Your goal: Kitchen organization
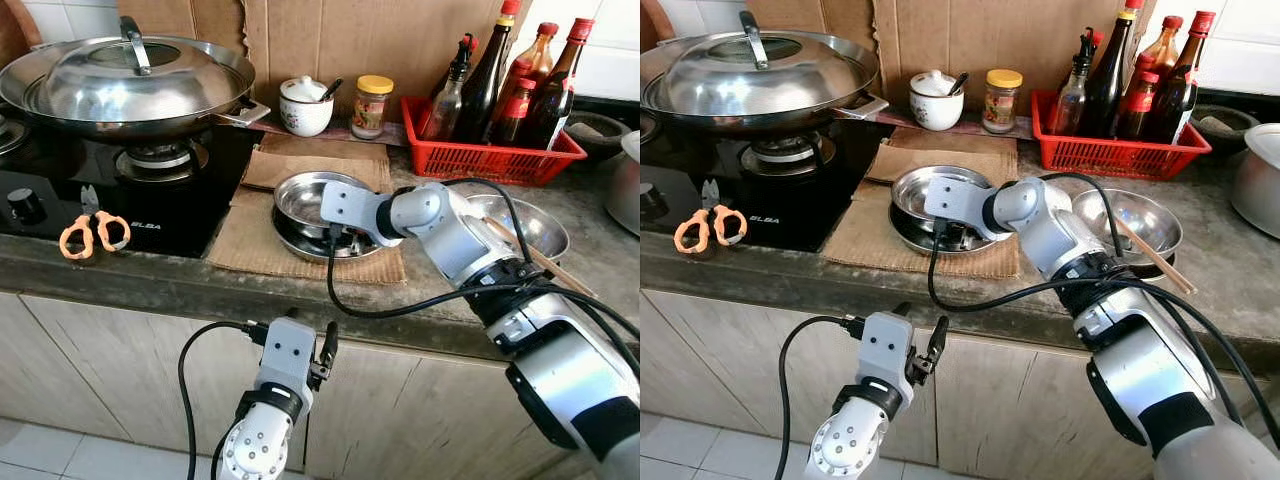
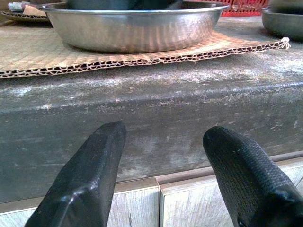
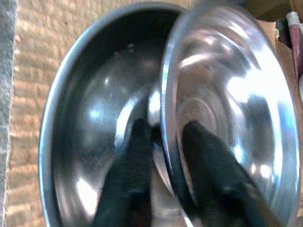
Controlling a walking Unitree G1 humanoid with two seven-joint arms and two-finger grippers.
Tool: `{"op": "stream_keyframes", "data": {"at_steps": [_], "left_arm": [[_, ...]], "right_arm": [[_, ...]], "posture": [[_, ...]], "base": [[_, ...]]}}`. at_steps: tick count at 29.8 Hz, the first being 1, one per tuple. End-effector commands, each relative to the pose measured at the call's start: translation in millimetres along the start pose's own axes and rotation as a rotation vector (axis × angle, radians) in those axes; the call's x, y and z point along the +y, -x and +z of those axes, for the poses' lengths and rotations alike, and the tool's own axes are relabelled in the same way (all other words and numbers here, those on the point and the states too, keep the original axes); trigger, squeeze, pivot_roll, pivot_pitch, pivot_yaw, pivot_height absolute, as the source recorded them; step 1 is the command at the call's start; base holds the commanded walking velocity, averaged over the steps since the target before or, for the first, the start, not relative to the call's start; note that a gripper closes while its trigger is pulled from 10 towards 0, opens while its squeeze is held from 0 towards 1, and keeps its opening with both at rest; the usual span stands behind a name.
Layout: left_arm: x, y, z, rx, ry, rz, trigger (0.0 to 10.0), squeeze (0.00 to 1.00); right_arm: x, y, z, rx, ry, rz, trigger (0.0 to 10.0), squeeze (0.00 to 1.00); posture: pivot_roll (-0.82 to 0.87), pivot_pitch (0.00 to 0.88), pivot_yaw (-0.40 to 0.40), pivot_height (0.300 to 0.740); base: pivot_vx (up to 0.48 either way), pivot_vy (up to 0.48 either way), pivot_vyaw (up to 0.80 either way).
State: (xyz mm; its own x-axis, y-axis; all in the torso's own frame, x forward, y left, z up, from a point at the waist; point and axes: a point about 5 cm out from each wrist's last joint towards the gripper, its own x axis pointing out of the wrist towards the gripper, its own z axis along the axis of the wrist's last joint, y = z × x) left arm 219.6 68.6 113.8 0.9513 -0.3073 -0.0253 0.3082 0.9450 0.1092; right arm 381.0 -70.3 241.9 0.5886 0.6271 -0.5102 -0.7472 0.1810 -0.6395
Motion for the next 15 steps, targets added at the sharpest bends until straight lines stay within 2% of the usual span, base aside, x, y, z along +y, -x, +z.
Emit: {"op": "stream_keyframes", "data": {"at_steps": [1,9,13,15], "left_arm": [[-2.8,0.1,1.0,-0.001,0.002,0.0,10.0,0.0],[-1.0,-0.7,0.6,0.001,0.001,0.005,10.0,0.0],[0.0,-0.5,0.1,0.002,-0.002,0.007,10.0,0.0],[0.3,-0.7,-0.1,0.002,-0.003,0.008,10.0,0.0]], "right_arm": [[-12.2,7.6,7.6,-0.027,-0.007,-0.039,0.0,0.0],[-15.7,8.8,11.7,-0.064,-0.04,-0.075,0.0,0.0],[-17.2,10.4,27.0,-0.202,-0.052,-0.138,0.0,0.0],[-19.7,12.6,37.2,-0.3,-0.114,-0.207,0.0,0.0]], "posture": [[0.11,0.02,-0.106,0.74],[0.11,0.024,-0.102,0.74],[0.12,0.02,-0.094,0.74],[0.12,0.018,-0.097,0.74]], "base": [[0.0,0.0,0.0],[0.0,0.0,0.0],[0.0,0.0,0.0],[0.0,0.0,0.0]]}}
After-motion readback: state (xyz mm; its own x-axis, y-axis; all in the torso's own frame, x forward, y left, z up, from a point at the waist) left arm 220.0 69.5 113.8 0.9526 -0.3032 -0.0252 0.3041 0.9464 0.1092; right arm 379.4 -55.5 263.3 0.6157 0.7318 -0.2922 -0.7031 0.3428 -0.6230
